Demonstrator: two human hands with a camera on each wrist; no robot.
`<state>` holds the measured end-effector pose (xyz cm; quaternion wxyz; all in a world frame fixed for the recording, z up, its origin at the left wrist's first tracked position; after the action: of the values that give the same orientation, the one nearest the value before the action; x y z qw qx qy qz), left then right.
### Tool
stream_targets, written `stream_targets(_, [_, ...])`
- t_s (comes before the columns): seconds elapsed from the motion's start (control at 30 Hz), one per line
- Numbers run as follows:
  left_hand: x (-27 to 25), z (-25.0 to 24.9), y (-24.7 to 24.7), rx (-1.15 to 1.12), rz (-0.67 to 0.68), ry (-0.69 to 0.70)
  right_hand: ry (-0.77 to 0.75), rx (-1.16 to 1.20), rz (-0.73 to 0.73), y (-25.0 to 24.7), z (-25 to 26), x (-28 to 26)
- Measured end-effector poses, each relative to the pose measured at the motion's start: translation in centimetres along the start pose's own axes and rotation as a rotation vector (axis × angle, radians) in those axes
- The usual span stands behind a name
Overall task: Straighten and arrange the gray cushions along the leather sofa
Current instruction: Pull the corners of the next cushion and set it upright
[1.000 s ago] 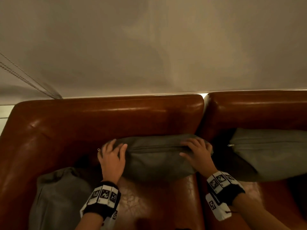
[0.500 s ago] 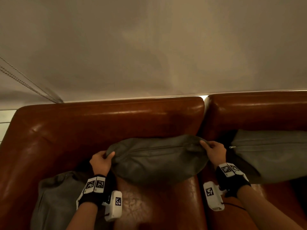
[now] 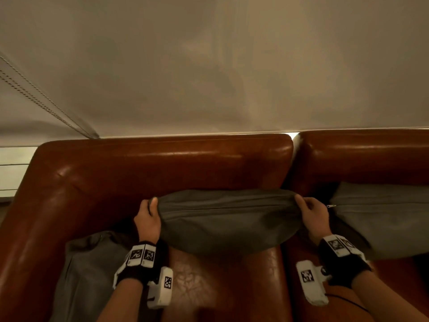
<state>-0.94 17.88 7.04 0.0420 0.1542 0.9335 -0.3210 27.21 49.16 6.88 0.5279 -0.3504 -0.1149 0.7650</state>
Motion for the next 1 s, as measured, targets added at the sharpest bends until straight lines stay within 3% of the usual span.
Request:
stream_targets(0.1, [-0.4, -0.9, -1.2, -0.065, -0.085, 0.012, -0.085, 0.006, 0.034, -1.1, 0.6, -0.8])
stream_targets(0.17, [0.0, -0.5, -0.8, -0.072, -0.113, -0.066, -0.069, -0.046, 0.012, -0.8, 0.4, -0.9])
stream_targets(0.27, [-0.2, 0.8, 1.0, 0.021, 0.019, -0.254, 0.218, -0.056, 0.051, 1.3, -1.2, -0.3])
stream_targets(0.33, [-0.9, 0.8, 1.7, 0.058, 0.038, -0.323, 0.312, -0.105, 0.047, 2.6, -1.2, -0.5])
stream_targets(0.43, [-1.9, 0.3, 1.9, 0.120, 0.021, -0.246, 0.143, -0.241, 0.009, 3.6, 0.2, -1.2])
stream_targets(0.53, [-2.2, 0.9, 0.4, 0.091, -0.099, -0.104, -0.106, -0.156, -0.064, 2.5, 0.8, -2.1])
stream_targets(0.7, [-1.5, 0.9, -0.3, 0.023, -0.140, -0.057, -0.022, -0.079, -0.157, 0.5, -0.6, -2.0])
stream_targets(0.87, [-1.2, -1.3, 0.1, -0.048, -0.125, 0.014, -0.062, 0.011, -0.196, -1.4, 0.3, -1.6])
stream_targets(1.0, [-0.4, 0.7, 2.1, -0.100, -0.066, -0.247, 0.061, -0.048, -0.014, 0.3, -2.1, 0.8])
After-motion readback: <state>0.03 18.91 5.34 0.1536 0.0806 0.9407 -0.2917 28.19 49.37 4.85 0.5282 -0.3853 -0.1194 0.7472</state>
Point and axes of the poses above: each hand's wrist, its own x-axis towards the middle knuckle, its own y-axis out of the palm, z = x × y, the point moved 3 cm from there along x, towards the middle knuckle, and after that the axes turned 6 degrees about y, right-handed, at the moved point
